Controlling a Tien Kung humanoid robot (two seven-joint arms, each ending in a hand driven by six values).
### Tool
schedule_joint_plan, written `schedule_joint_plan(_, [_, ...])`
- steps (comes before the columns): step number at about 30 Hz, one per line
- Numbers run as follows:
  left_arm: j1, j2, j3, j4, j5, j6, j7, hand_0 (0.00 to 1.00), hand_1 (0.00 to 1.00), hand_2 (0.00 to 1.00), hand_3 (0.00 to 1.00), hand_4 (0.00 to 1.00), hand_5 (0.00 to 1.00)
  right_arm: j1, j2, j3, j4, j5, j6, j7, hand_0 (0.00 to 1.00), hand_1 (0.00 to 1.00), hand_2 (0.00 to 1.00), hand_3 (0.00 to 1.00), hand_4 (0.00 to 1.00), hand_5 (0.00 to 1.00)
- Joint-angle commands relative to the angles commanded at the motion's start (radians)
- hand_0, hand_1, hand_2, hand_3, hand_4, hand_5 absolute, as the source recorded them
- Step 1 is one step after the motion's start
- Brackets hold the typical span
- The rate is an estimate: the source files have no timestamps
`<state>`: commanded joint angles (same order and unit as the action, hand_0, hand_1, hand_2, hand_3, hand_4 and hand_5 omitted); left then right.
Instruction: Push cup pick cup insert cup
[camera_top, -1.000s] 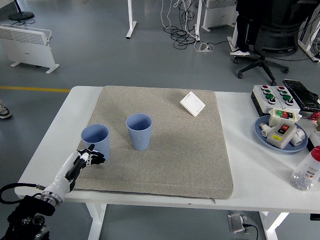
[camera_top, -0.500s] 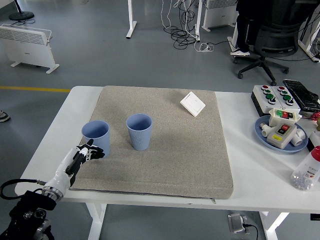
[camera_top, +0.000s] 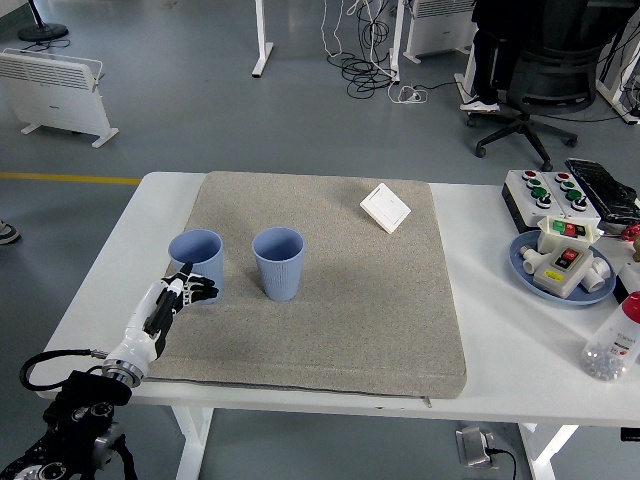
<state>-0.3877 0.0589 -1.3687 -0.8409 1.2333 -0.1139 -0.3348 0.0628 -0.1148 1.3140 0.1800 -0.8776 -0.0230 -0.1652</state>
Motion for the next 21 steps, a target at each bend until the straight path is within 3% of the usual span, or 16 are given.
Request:
schedule_joint_plan(5, [-0.037, -0.005, 0.015, 0.058, -0.016, 0.006, -0.016, 0.699, 0.565, 0.497, 0.474, 0.608, 0.998, 0.000, 0.000, -0.001, 0.000, -0.001, 0.000, 0.000, 0.757, 0.636, 0.664, 0.559, 0.081, 0.484])
schedule_joint_plan(10, [-0.091, 0.006, 0.034, 0.126, -0.023, 0.022, -0.042, 0.691, 0.556, 0.486, 0.455, 0.607, 0.998, 0.001, 0.000, -0.005, 0.000, -0.002, 0.000, -0.001, 0.756, 0.636, 0.663, 0.559, 0.081, 0.481])
schedule_joint_plan(14, [-0.098, 0.009, 0.036, 0.134, -0.022, 0.023, -0.046, 0.689, 0.557, 0.488, 0.452, 0.597, 0.998, 0.001, 0.000, -0.006, 0.000, -0.001, -0.001, -0.001, 0.757, 0.636, 0.663, 0.559, 0.080, 0.480])
schedule_joint_plan(16, [-0.133, 0.019, 0.046, 0.182, -0.016, 0.023, -0.051, 0.689, 0.557, 0.488, 0.452, 0.597, 0.998, 0.000, 0.000, -0.009, 0.000, -0.001, -0.001, -0.002, 0.757, 0.636, 0.663, 0.559, 0.080, 0.480])
schedule_joint_plan(21, [-0.144, 0.020, 0.048, 0.201, -0.016, 0.022, -0.053, 0.687, 0.551, 0.487, 0.450, 0.591, 0.998, 0.000, 0.000, -0.010, 0.000, -0.003, -0.001, -0.002, 0.756, 0.636, 0.663, 0.559, 0.080, 0.482])
